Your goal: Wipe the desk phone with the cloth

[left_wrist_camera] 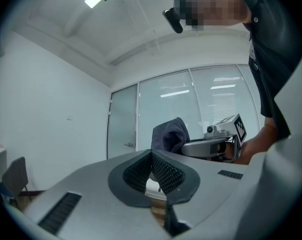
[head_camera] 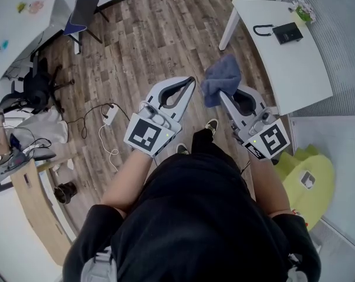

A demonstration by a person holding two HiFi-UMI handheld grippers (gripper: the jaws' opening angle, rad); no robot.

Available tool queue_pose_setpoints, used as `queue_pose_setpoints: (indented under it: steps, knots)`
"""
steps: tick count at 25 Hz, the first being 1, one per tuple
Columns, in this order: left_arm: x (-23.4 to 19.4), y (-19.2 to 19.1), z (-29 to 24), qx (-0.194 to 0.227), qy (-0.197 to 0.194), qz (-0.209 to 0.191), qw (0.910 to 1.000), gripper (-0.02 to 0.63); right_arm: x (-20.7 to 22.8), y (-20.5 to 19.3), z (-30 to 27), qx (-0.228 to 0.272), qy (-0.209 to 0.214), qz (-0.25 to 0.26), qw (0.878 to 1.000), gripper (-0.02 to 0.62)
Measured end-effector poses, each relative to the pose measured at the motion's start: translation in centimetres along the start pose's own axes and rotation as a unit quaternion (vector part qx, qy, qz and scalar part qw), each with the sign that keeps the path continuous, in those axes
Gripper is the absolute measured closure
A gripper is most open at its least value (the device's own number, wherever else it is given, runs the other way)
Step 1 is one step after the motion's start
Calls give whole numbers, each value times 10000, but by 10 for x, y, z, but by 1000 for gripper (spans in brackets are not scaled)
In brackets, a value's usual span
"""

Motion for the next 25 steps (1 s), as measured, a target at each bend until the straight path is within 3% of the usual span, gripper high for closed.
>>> queue_pose_setpoints:
  steps: [5, 13, 25]
  knots:
    - [-16, 11, -49, 126, -24, 101, 9999, 597, 53, 1, -3, 49, -32, 7, 10000, 534]
    - [-24, 31, -137, 32, -192, -85, 9998, 597, 142, -1, 6, 114, -192, -124, 9997, 534]
    - [-20, 42, -239, -270, -616, -257, 9974, 597, 226, -9, 39, 188, -603, -219, 9978, 534]
Point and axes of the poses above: the fingertips, and each gripper's own axes: z backward along the fingers, x to its right, y out of its top, the point moved 7 cm from there along z, backward along the fingers, and after that the axes turned 8 degrees about -x, right-handed, at the moved point
